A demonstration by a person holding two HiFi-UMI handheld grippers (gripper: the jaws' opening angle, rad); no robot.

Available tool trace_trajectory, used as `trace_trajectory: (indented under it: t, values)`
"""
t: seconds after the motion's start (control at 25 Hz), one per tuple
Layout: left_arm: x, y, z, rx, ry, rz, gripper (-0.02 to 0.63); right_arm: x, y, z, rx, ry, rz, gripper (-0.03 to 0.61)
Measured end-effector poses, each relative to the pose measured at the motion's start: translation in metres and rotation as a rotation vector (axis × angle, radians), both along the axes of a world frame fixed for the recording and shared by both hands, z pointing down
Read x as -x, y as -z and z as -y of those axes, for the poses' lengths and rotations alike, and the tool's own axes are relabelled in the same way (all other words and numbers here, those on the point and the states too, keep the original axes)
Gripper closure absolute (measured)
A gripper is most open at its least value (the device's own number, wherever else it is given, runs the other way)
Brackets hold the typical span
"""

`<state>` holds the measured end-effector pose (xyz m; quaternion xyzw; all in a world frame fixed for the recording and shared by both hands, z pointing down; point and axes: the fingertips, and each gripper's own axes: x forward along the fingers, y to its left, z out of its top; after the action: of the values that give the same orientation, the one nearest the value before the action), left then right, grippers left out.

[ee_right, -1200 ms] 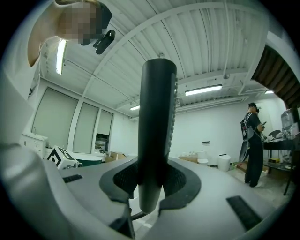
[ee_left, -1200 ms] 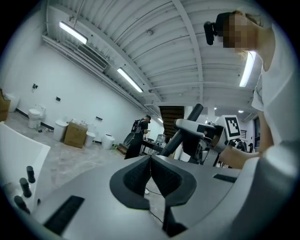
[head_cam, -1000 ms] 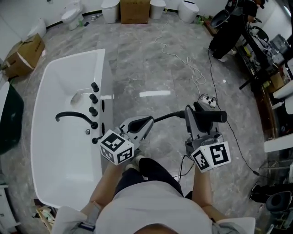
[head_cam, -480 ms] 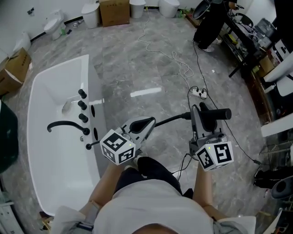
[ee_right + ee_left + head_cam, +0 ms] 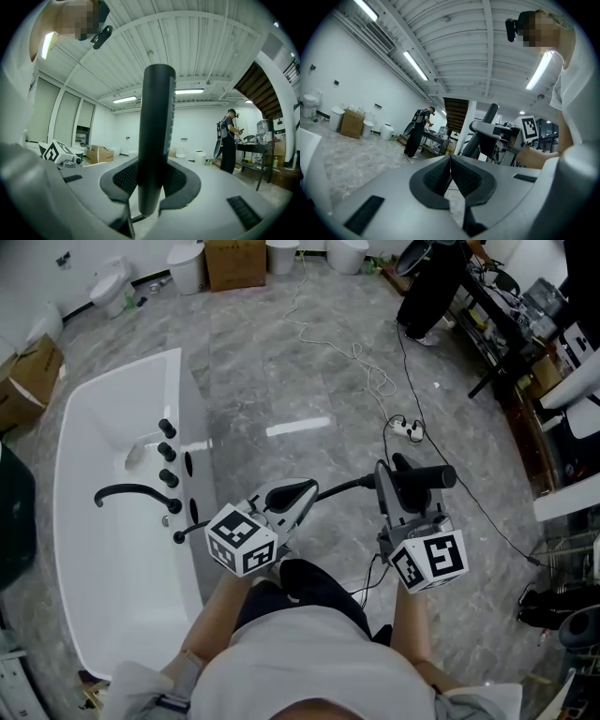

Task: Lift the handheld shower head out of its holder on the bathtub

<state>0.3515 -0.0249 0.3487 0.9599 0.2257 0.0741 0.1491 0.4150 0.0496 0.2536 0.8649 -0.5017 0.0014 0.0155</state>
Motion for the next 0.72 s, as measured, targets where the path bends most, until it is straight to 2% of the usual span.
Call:
trace_trajectory:
  t: [0.72]
  values:
    - [-0.0043,-0.0007,-0.0017,0.005,-0.008,0.006,0.601,-0.0021,-0.0096,0.0007,0.014,-0.006,0.020,0.460]
